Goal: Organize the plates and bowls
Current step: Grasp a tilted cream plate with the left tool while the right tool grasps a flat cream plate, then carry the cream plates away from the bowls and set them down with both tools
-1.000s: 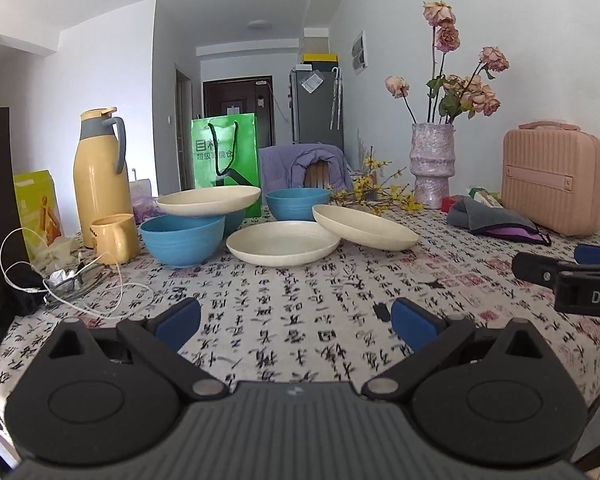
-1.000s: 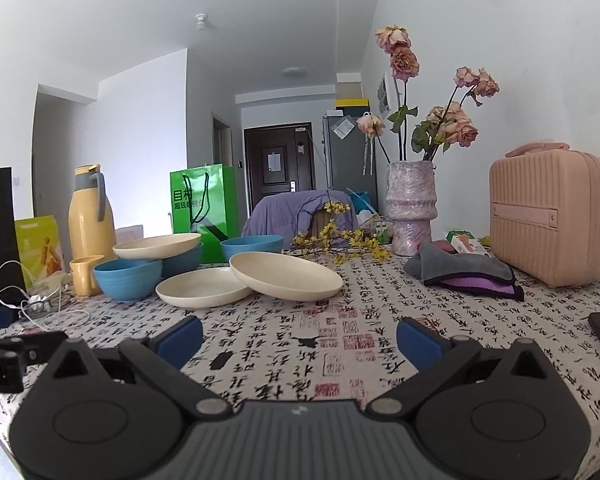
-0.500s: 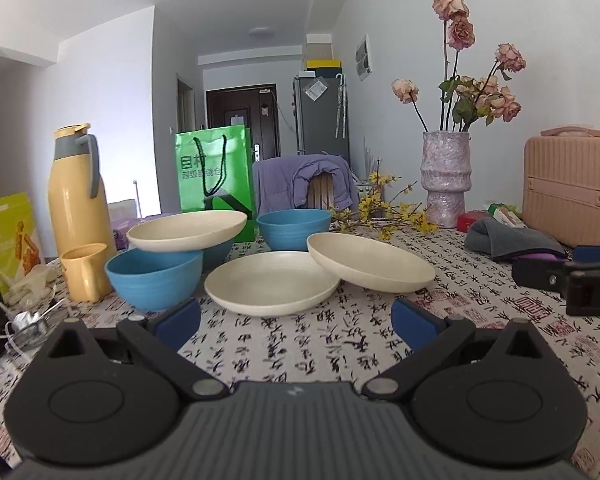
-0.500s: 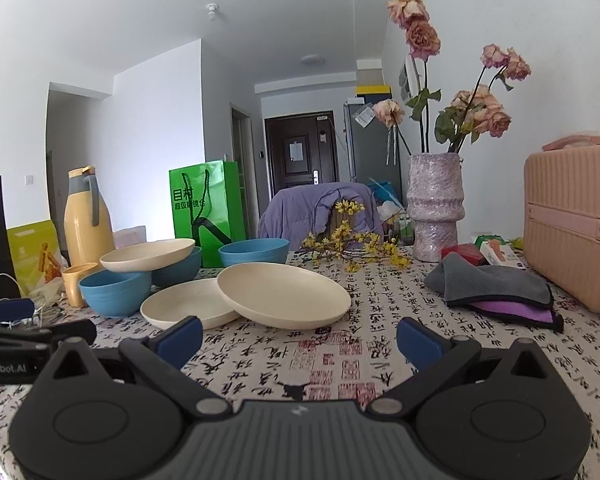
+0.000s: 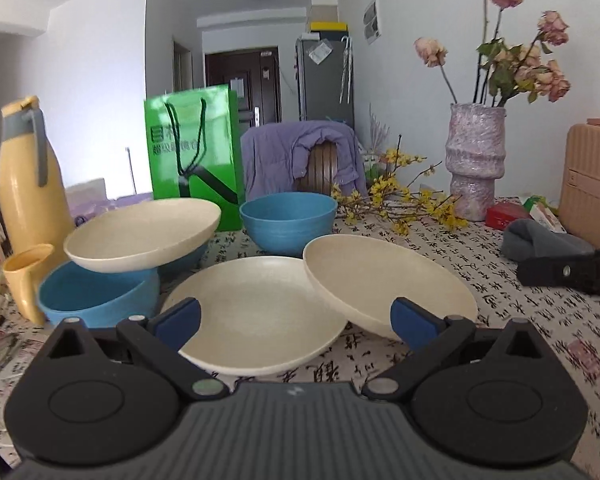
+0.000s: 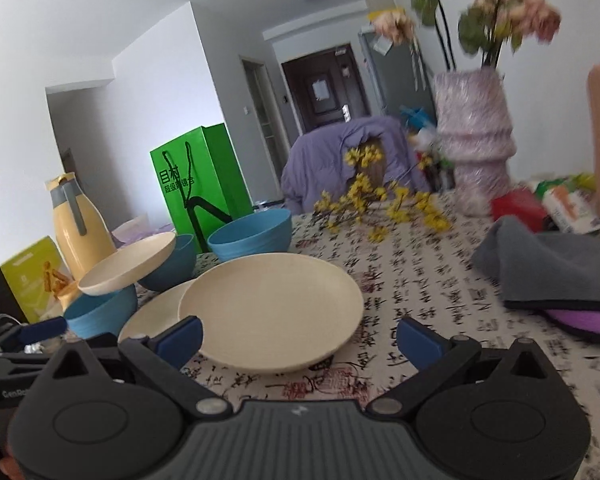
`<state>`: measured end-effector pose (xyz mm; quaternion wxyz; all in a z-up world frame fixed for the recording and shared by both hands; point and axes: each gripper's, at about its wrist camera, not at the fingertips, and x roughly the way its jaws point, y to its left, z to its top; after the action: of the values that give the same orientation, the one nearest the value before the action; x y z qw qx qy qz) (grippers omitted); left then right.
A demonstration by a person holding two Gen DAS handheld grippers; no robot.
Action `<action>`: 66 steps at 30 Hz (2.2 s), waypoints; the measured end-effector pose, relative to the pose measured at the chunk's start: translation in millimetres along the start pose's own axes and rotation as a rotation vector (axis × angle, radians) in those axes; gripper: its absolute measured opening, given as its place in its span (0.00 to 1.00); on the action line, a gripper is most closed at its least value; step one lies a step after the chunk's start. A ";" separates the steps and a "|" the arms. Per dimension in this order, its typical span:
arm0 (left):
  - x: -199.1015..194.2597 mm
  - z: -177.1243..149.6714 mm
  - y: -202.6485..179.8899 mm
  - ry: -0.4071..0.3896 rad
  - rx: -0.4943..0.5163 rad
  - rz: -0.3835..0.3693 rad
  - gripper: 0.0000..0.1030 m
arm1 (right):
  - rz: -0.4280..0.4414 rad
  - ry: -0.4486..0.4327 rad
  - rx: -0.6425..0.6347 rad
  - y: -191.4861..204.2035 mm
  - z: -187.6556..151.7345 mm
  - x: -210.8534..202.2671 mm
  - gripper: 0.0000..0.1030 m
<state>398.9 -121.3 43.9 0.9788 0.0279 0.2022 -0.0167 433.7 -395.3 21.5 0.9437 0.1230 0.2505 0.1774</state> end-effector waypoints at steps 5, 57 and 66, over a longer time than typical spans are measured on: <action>39.1 10.7 -4.2 0.044 -0.031 -0.008 0.91 | 0.020 0.124 0.031 -26.1 24.0 56.0 1.00; -51.6 -44.2 -36.4 0.221 -0.170 -0.082 0.16 | -0.102 0.214 -0.092 -6.2 -40.2 -24.2 0.08; -81.1 -74.0 -39.2 0.242 -0.195 -0.116 0.16 | -0.129 0.220 -0.073 -0.7 -76.5 -71.9 0.08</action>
<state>293.5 -154.1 6.3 0.9427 -0.0773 0.3207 -0.0500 336.1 -413.4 -12.4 0.9238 0.0522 0.3535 0.1377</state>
